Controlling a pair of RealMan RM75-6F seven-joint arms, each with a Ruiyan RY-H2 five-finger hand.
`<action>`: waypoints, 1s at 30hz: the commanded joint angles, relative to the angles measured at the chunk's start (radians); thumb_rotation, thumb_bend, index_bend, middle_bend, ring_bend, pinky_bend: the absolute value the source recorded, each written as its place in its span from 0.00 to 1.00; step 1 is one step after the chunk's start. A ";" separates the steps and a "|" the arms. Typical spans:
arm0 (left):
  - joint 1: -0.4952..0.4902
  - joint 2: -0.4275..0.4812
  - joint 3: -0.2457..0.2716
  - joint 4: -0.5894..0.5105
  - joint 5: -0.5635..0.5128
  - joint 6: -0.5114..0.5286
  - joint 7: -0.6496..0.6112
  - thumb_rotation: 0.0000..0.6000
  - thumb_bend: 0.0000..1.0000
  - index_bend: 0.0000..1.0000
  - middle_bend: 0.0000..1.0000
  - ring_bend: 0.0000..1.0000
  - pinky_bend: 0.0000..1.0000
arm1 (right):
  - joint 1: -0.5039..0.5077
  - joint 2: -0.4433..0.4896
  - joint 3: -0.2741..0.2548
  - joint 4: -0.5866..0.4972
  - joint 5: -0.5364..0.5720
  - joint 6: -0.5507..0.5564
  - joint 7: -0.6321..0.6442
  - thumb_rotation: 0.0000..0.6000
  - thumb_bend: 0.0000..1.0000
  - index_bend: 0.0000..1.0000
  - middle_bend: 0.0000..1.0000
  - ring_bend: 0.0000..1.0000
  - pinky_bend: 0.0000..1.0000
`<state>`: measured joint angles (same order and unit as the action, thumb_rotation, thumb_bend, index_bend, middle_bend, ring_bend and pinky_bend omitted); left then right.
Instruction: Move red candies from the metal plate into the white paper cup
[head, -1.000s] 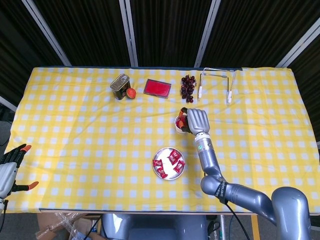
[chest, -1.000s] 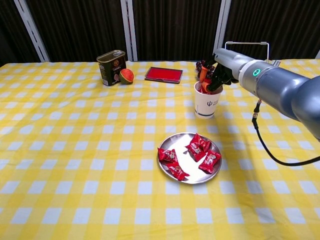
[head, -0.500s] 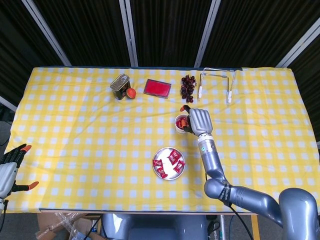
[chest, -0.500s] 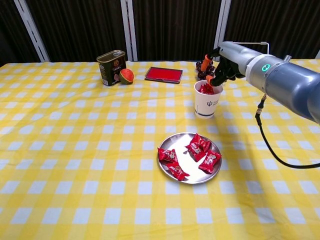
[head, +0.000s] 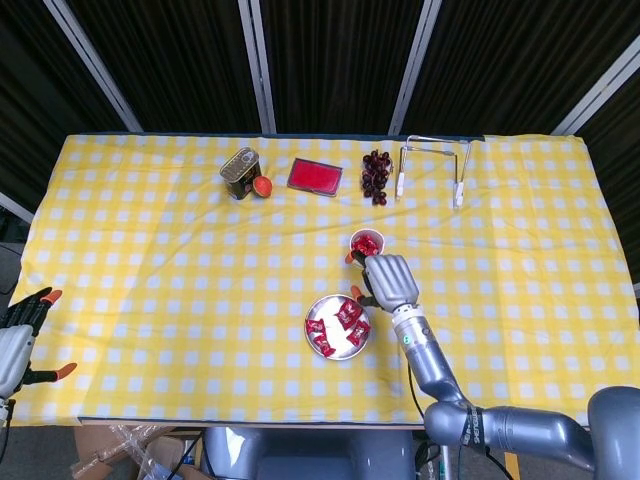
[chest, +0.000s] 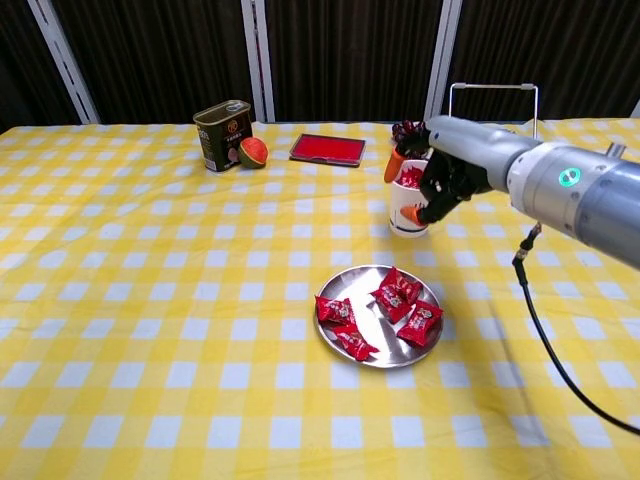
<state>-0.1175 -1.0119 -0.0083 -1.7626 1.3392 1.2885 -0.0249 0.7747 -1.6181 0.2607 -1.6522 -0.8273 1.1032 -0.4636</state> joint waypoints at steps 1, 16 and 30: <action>0.002 0.000 0.001 0.002 0.005 0.004 0.000 1.00 0.03 0.00 0.00 0.00 0.00 | -0.024 0.015 -0.070 -0.064 -0.014 0.011 -0.054 1.00 0.40 0.35 0.84 0.84 0.98; 0.004 -0.003 0.002 0.005 0.010 0.010 0.004 1.00 0.03 0.00 0.00 0.00 0.00 | -0.042 -0.074 -0.147 -0.091 -0.034 0.018 -0.097 1.00 0.40 0.35 0.84 0.84 0.98; 0.002 -0.002 -0.001 0.005 0.002 0.003 0.002 1.00 0.03 0.00 0.00 0.00 0.00 | -0.023 -0.180 -0.108 0.028 -0.012 -0.009 -0.089 1.00 0.35 0.36 0.84 0.84 0.98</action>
<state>-0.1156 -1.0138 -0.0089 -1.7578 1.3412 1.2919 -0.0231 0.7489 -1.7916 0.1471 -1.6311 -0.8409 1.0977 -0.5552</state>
